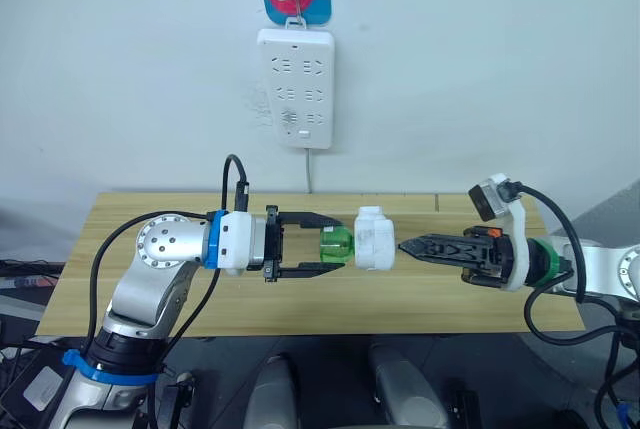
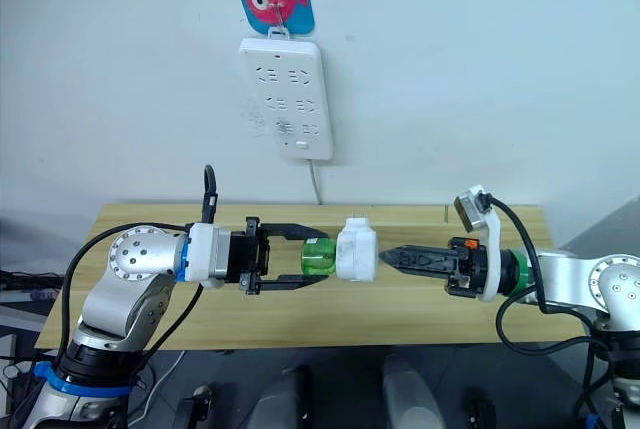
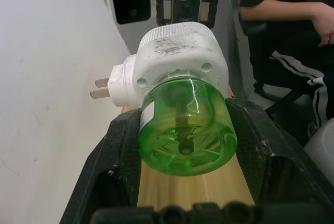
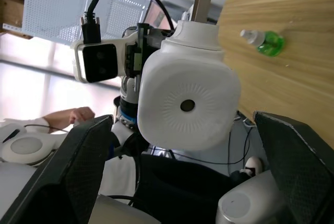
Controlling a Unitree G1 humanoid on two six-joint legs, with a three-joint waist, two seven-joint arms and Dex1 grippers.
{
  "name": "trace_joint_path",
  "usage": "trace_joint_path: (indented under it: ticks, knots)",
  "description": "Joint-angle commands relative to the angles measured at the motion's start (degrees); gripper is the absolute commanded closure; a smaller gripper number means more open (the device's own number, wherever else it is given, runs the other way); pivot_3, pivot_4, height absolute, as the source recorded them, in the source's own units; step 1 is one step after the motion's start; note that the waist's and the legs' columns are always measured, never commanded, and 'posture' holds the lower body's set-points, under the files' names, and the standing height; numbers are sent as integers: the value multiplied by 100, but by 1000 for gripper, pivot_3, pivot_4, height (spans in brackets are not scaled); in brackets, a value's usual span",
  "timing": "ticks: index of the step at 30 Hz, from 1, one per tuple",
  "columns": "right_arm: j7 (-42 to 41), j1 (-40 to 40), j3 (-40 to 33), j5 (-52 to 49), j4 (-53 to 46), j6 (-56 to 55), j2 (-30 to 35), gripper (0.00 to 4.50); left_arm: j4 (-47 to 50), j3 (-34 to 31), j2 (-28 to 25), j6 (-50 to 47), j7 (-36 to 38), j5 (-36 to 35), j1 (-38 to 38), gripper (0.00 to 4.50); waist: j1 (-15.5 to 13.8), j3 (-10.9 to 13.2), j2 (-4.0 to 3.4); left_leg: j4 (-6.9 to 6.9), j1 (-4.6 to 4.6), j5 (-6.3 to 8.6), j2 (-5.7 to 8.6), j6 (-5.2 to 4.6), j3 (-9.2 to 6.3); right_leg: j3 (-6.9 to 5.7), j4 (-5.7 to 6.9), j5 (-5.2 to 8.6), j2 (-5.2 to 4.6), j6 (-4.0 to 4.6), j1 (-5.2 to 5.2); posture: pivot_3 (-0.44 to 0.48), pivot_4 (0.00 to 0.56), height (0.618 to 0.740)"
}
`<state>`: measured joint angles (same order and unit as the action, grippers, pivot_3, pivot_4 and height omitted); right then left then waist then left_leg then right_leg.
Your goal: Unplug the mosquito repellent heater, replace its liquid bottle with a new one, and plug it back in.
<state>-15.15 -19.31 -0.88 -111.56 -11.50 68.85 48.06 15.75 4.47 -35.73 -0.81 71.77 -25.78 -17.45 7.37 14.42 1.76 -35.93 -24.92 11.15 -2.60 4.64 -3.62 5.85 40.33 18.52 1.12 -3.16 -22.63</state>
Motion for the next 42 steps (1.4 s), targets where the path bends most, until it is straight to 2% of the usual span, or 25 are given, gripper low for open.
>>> trace_joint_path:
  ticks: [1, 17, 20, 21, 22, 26, 29, 33, 35, 38, 42]
  knots:
    - [-99, -204, 88, -144, -72, 0, -126, 0, 284, 41, 50, 98, -36, -70, 11, 2261, -12, 0, 0, 0, 0, 0, 0, 0, 0, 0, 0, 0, 0, 0, 0, -134, 219, 723]
    - [-11, -483, 475, -144, -92, -50, -659, 0, 50, 252, 220, 467, 128, 11, -96, 2261, -96, 1, -1, 0, 0, 0, -1, 0, -2, -3, 0, 0, 1, 1, 0, -143, 227, 723]
    - [-58, -470, 497, -144, -138, -23, -687, 820, 53, 284, 240, 474, 123, 21, -76, 2261, -96, 1, -1, 0, 0, 0, -1, 0, -2, -2, 0, 0, 1, 0, 0, -142, 227, 723]
    - [-68, -459, 504, -144, -154, -21, -688, 1235, 49, 294, 258, 484, 103, 30, -75, 2261, -96, 1, -1, 0, 0, 0, -1, -1, -2, -3, 0, 0, 1, 0, 0, -142, 227, 723]
    - [-75, -452, 515, -144, -177, -23, -697, 1399, 45, 303, 268, 480, 87, 32, -78, 2261, -96, 1, -1, 0, 0, 0, -1, -1, -2, -3, 0, 0, 1, 1, 0, -141, 228, 723]
    - [-86, -441, 540, -144, -228, -31, -728, 1404, 30, 340, 281, 456, 100, 25, -107, 2261, -96, 1, -1, 0, 0, 0, -2, -1, -2, -3, 0, 0, 1, 1, 0, -140, 229, 723]
    - [-116, -452, 548, -144, -240, -13, -713, 1410, 171, 452, 44, -445, 145, -276, -190, 2261, -95, 1, -1, -1, 0, 0, -1, -1, -2, -4, 0, 0, 1, 1, 0, -137, 230, 723]
    - [-193, -471, 578, -144, -298, 43, -618, 1413, 190, 462, -507, -3016, 133, -1602, -701, 2261, -87, 4, -2, -1, -1, 0, -3, -1, -12, -10, 2, 0, 4, 0, 1, -136, 230, 723]
    - [-191, -471, 646, -144, -397, 76, -544, 1433, 27, 389, -546, -3794, 150, -2131, -1035, 2261, -85, 8, -1, -2, -1, 0, -2, -1, -15, -14, 4, 0, 5, 0, 1, -136, 230, 723]
    - [-185, -477, 694, -144, -464, 49, -517, 1433, 70, 288, -516, -4187, 83, -2341, -1135, 2261, -82, 8, -2, 0, -2, 1, -1, -1, -14, -15, -1, 1, 5, -1, 1, -140, 231, 723]
    - [-138, -460, 666, -144, -425, -48, -530, 1433, 220, 144, -513, -4080, -1, -2193, -960, 2261, -85, 9, -2, 6, -1, 2, -7, -3, -17, -18, -1, 1, 8, 1, 0, -139, 231, 723]
